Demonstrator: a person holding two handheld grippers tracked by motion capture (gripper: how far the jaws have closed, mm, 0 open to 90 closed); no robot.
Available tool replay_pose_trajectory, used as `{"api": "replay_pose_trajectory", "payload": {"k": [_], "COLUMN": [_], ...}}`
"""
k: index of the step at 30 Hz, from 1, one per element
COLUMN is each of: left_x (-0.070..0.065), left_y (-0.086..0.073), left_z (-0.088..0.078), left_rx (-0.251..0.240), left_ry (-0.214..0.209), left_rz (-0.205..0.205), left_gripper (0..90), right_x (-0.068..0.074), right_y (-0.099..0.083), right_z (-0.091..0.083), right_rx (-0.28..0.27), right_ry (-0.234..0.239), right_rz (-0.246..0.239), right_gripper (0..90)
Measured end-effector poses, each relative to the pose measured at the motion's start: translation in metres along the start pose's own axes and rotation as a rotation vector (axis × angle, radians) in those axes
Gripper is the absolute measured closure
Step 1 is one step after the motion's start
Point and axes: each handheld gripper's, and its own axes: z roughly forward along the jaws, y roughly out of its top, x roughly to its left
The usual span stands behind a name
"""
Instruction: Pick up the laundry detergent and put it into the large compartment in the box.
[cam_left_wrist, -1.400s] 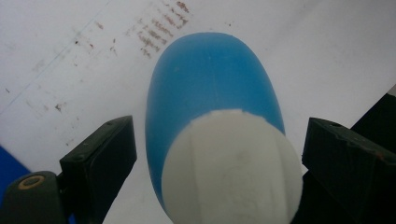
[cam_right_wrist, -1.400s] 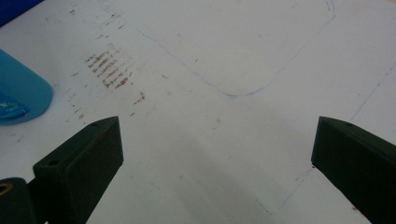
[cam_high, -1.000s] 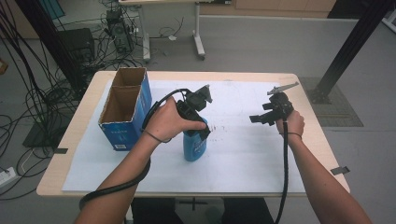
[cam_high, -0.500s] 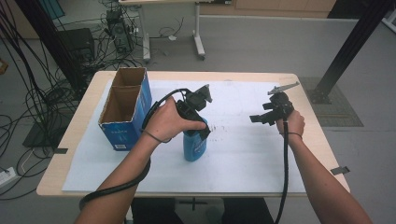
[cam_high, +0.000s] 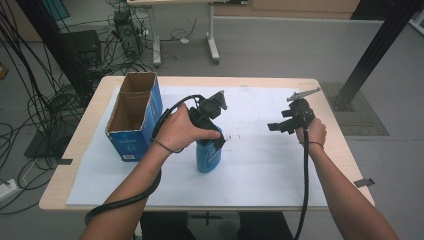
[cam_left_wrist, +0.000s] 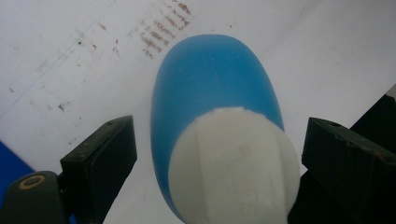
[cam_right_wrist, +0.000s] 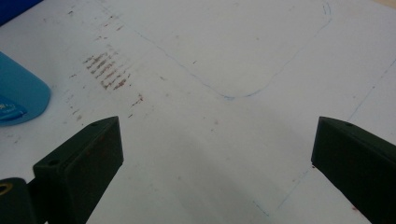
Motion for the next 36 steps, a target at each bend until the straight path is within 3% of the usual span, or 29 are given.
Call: {"api": "replay_pose_trajectory", "payload": {"k": [36], "left_x": [0.0007], "left_y": [-0.0003], "left_z": [-0.0027], "left_rx": [-0.008], "left_ry": [-0.012], "left_rz": [-0.004], "left_gripper": [10.7], "right_x": [0.0007], "right_y": [0.0007], "right_z": [0.0003], "right_rx": [-0.001], "right_ry": [0.000], "right_rz": [-0.005], "right_gripper": [2.0]}}
